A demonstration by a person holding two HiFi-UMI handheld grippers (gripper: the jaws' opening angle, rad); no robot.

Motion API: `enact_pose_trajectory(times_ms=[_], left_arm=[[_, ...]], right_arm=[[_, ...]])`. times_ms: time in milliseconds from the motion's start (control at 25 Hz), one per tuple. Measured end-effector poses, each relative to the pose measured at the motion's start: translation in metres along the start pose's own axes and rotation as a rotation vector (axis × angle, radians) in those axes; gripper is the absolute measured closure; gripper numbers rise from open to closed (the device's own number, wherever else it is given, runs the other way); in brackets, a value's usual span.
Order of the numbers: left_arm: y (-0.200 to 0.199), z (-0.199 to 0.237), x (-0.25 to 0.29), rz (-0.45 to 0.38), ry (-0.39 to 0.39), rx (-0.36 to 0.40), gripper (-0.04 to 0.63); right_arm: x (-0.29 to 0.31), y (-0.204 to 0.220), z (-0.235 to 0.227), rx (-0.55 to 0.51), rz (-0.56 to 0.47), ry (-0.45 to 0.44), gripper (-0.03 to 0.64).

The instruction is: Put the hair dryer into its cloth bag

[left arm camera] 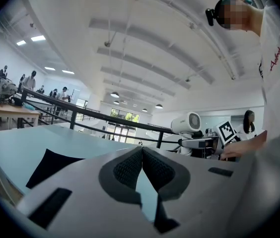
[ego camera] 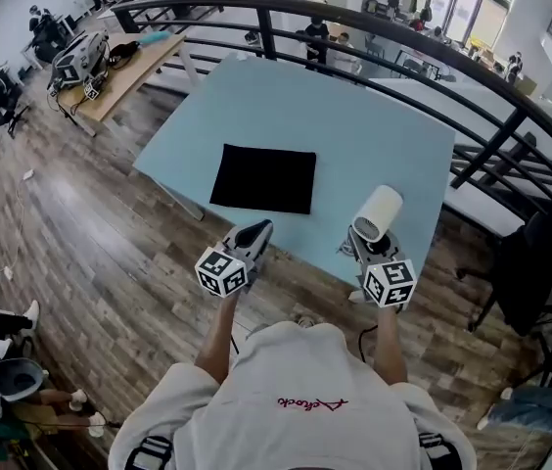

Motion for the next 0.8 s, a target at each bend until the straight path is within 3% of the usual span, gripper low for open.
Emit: enact_pose_trajectory(times_ms=[440, 800], left_arm=[[0.018, 0.028, 0.025, 0.062, -0.027, -0.013, 0.586], [0.036, 0.072, 0.096, 0.137, 0.012, -0.03, 0.586]], right_arm=[[0.033, 0.017, -0.002, 0.019, 0.055, -0.032, 0.448], [0.076, 0.014, -0.027, 0.019, 0.084, 0.017, 0.449]])
Point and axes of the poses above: the fingertips, and each gripper's own axes: x forward along the fingers, z to its left, y out of its underside, the point moved 3 cm from there along -x, backward along the fingers, and after that the axes turned 1 degree about -x, right-handed, at the moved point
